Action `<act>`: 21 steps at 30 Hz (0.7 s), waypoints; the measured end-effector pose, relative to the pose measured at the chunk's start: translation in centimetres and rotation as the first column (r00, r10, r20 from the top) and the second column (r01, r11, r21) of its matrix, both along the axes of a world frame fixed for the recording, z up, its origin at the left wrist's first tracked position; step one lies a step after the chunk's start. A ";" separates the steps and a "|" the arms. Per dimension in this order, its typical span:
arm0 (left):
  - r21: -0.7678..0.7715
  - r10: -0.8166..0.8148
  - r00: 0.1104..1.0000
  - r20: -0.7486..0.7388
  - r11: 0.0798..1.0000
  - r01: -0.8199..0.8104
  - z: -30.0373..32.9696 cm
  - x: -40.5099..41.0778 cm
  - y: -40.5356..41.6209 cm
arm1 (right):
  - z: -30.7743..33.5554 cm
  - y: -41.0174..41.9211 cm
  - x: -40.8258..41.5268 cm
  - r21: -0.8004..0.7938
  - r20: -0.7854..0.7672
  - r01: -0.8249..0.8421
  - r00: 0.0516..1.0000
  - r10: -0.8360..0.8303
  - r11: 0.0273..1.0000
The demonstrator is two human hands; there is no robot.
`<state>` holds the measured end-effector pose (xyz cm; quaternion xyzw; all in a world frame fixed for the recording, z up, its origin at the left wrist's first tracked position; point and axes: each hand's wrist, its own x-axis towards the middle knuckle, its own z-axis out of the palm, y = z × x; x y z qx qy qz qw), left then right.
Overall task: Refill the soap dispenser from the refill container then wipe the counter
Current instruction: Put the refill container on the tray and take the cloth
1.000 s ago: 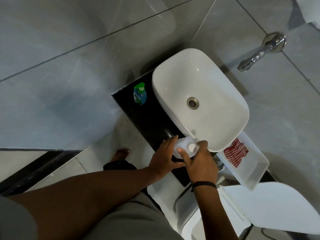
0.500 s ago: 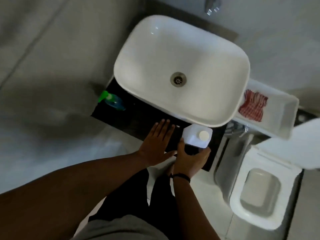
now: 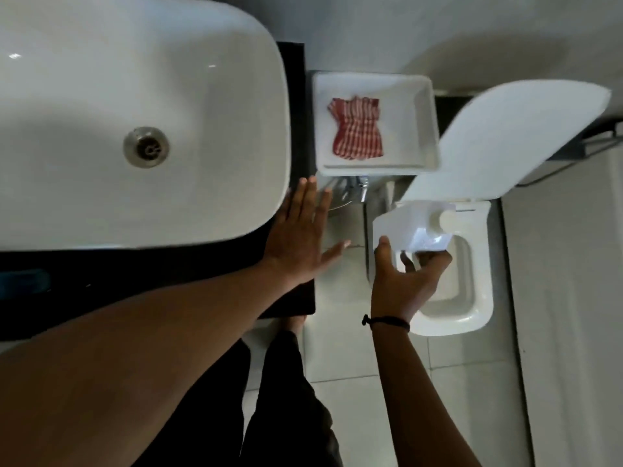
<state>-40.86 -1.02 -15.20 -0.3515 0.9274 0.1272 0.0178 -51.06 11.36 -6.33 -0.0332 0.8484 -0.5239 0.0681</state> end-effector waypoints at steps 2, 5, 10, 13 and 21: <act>-0.041 0.064 0.998 -0.017 0.997 -0.064 -0.4 -1.5 -1.1 | -1.2 -1.6 -3.8 -0.038 -0.038 -0.028 0.999 0.026 0.999; -0.057 0.152 0.988 -0.027 0.987 -0.153 -0.6 -3.1 -2.1 | -3.5 -5.9 -10.2 -0.056 -0.035 -0.099 0.995 0.097 0.994; -0.032 0.164 0.986 -0.010 0.986 -0.164 -0.4 -3.3 -2.3 | -7.9 -12.6 -17.8 0.055 -0.036 -0.169 0.985 0.171 0.984; -0.029 0.166 0.986 0.014 0.986 -0.165 -0.1 -3.4 -2.2 | -9.9 -15.9 -20.0 0.076 -0.017 -0.152 0.988 0.153 0.985; 0.009 0.172 0.985 -0.002 0.985 -0.171 0.3 -3.2 -2.0 | -12.7 -21.3 -22.5 0.113 -0.028 -0.045 0.998 0.048 0.993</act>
